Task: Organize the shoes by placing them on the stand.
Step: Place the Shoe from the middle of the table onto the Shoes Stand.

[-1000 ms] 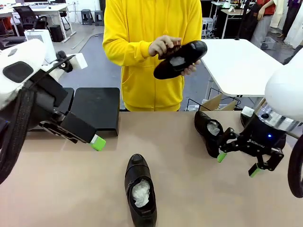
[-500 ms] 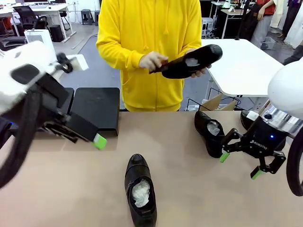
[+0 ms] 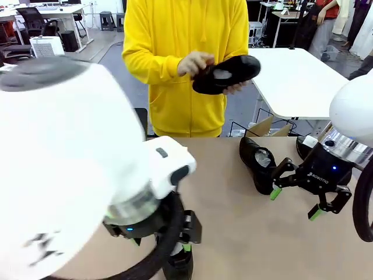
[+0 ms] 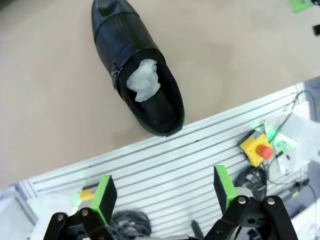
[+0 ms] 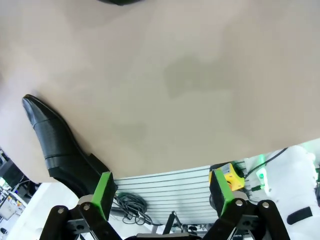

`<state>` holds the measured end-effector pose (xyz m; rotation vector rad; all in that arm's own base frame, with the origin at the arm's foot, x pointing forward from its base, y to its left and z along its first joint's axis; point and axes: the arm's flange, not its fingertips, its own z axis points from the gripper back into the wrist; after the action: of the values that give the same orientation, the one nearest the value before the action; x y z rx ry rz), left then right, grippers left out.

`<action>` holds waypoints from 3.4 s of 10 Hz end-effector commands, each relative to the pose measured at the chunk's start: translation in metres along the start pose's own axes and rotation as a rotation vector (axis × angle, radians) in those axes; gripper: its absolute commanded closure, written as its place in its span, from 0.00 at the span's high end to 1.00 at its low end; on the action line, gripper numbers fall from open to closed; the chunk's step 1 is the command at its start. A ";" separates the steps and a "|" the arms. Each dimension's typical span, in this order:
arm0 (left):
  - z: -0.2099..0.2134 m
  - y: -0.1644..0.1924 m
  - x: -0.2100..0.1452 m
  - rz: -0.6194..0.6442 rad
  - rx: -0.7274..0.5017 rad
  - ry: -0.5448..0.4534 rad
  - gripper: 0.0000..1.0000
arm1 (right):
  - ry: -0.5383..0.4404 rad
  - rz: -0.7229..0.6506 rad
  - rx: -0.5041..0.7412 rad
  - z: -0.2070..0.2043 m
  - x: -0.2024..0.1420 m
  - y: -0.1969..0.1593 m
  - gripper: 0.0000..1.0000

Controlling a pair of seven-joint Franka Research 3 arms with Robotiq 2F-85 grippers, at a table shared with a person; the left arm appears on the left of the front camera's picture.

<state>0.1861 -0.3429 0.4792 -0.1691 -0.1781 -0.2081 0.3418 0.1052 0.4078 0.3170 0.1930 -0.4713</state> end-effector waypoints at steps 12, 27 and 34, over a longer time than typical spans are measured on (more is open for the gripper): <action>-0.117 -0.062 0.052 0.287 0.097 -0.017 1.00 | -0.006 0.011 0.000 0.001 -0.001 0.001 1.00; -0.170 -0.047 0.062 0.266 0.207 -0.048 0.00 | -0.006 0.011 0.000 0.001 -0.001 0.001 1.00; -0.129 -0.035 0.054 0.149 0.107 0.080 0.00 | -0.006 0.011 0.000 0.001 -0.001 0.001 1.00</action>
<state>0.2614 -0.4244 0.3423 -0.0186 -0.1441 0.0248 0.3416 0.1053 0.4083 0.3172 0.1918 -0.4709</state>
